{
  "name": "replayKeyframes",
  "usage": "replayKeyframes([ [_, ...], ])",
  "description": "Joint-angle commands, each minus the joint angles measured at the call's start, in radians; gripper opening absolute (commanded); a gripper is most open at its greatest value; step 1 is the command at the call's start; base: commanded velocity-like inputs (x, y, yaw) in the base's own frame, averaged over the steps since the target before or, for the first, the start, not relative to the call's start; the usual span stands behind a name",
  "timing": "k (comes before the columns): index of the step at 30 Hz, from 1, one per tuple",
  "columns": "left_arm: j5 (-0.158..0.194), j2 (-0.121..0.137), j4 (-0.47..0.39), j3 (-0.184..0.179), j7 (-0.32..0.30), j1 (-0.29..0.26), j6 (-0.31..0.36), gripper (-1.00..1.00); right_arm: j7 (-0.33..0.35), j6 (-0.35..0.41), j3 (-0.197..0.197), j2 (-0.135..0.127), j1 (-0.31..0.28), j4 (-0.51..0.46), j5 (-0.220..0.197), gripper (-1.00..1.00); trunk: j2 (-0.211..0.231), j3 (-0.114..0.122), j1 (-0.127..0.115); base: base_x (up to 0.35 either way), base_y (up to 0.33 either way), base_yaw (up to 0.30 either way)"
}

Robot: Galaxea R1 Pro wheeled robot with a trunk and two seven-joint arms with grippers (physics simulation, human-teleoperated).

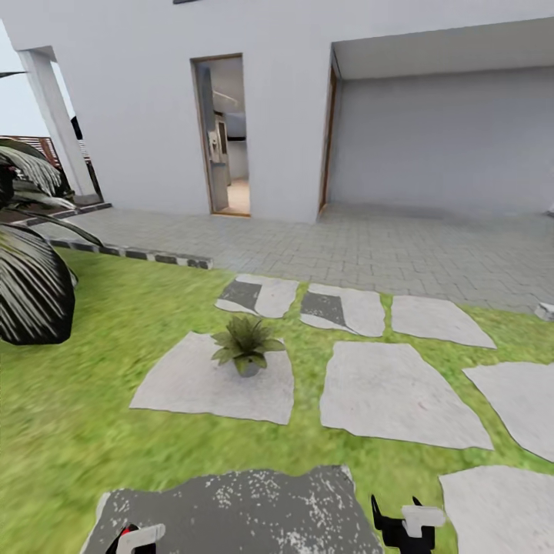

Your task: Pick up the pesticide atomizer in the garden and spray insectifuge to fully cover both potted plants in the garden.

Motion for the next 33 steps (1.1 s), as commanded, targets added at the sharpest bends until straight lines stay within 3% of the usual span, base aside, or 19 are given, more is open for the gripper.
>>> replayKeyframes([
  [1,0.006,0.000,0.001,-0.001,-0.001,-0.001,-0.003,-1.00,-0.001,-0.003,-0.001,0.000,-0.001,0.001,0.000,1.00,0.000,-0.001,0.000,0.164,0.303,-0.006],
  [23,0.006,0.000,0.002,-0.001,-0.001,-0.001,-0.003,-1.00,-0.001,-0.003,-0.001,0.000,-0.001,0.001,0.001,1.00,0.000,-0.001,0.000,0.142,0.314,-0.004],
  [33,0.006,0.000,0.002,-0.001,-0.001,-0.001,-0.003,-1.00,-0.001,-0.003,-0.001,0.000,-0.001,0.001,0.000,1.00,0.000,0.003,0.000,0.139,0.316,-0.211],
])
